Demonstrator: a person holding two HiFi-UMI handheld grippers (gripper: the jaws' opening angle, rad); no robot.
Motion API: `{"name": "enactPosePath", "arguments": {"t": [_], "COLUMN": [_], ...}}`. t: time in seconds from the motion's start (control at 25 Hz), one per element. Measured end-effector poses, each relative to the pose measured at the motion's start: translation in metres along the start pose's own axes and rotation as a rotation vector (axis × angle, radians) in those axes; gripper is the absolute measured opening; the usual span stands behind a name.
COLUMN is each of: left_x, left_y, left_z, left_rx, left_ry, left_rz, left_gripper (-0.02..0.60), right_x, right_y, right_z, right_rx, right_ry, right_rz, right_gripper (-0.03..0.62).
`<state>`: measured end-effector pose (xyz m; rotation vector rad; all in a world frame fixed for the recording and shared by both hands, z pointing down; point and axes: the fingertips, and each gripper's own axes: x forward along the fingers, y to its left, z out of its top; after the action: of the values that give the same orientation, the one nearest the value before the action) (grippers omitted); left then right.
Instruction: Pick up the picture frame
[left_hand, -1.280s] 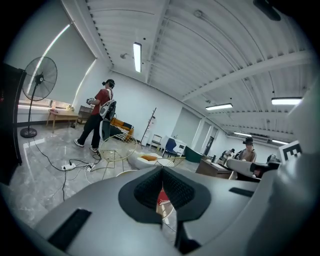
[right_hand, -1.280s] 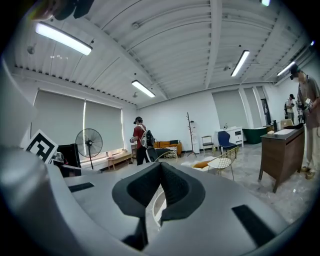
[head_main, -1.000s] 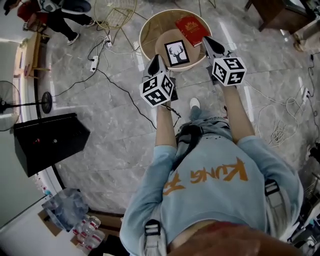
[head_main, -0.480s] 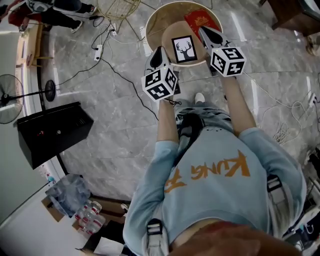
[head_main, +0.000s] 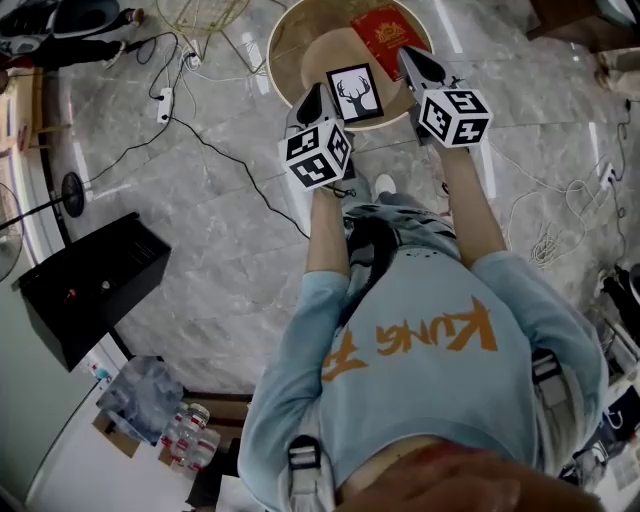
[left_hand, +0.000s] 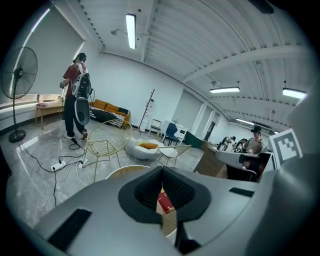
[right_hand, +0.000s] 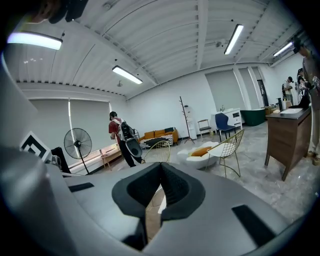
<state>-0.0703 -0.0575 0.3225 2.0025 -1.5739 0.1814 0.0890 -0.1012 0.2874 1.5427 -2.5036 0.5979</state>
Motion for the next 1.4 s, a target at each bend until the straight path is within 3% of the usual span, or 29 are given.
{"name": "enactPosePath", "arguments": {"t": [0.32, 0.48, 0.68, 0.88, 1.12, 1.4], "left_x": [0.058, 0.082, 0.1, 0.121, 0.141, 0.154], "left_y": [0.049, 0.064, 0.058, 0.069, 0.067, 0.065], "left_z": [0.052, 0.05, 0.02, -0.009, -0.046, -0.098], "left_rx": [0.036, 0.004, -0.006, -0.039, -0.052, -0.092], "left_ry": [0.033, 0.072, 0.138, 0.198, 0.251, 0.335], "left_rz": [-0.056, -0.087, -0.113, -0.08, -0.057, -0.036], "left_gripper": [0.02, 0.02, 0.02, 0.02, 0.02, 0.02], "right_x": [0.079, 0.096, 0.099, 0.114, 0.118, 0.121], "right_y": [0.022, 0.023, 0.001, -0.007, -0.032, -0.05], "right_z": [0.027, 0.014, -0.017, -0.031, -0.052, -0.101], "right_rx": [0.017, 0.024, 0.053, 0.066, -0.025, 0.011], "right_ry": [-0.016, 0.017, 0.084, 0.118, 0.184, 0.276], "right_rz": [-0.04, -0.071, -0.111, -0.095, -0.124, -0.112], "right_gripper": [-0.002, -0.002, -0.003, -0.002, -0.002, -0.002]}}
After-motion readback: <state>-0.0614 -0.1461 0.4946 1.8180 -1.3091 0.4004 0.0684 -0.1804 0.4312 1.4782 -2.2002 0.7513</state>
